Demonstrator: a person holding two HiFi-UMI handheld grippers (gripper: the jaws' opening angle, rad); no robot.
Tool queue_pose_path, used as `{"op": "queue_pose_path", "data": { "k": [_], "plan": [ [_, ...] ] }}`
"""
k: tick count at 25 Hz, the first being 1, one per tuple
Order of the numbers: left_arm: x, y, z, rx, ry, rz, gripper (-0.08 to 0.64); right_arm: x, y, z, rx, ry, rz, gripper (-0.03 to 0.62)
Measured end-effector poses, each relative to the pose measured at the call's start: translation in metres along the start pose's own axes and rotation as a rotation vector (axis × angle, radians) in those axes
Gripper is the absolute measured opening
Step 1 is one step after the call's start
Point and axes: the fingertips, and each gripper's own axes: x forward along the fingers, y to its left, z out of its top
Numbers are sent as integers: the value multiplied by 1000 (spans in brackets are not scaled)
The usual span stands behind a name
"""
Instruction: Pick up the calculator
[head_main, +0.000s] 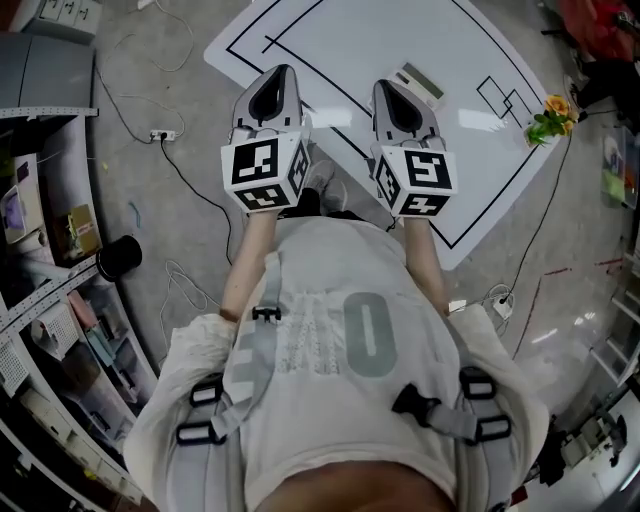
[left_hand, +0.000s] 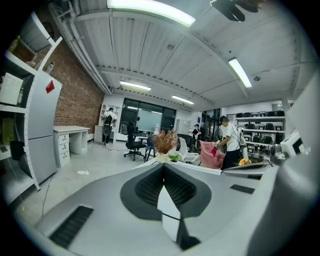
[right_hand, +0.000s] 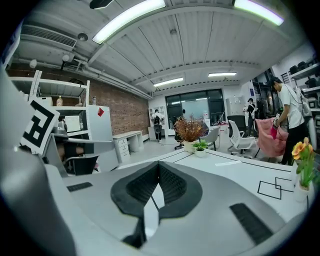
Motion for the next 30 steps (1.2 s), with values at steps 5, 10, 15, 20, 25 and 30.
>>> {"op": "queue_pose_path", "data": {
  "k": [5,10,15,20,25,30],
  "plan": [
    [11,-1,1,11,3,-27,20,3,-1,4,-3,-9,-15,5],
    [15,-1,3,19,5,-52,20,5,-2,7,37,-21,-17,6],
    [16,-1,1,31,13,-78,20,12,12,2,59,6,61,137],
    [16,7,1,33,20,-97,20,23,22,-2,67,22,47,420],
    [22,13,-3,25,32,-109,20,28,21,-8,48,46,20,420],
    [31,16,-4,25,40,-156,20,36,23,-9,28,60,-17,419]
  ]
}}
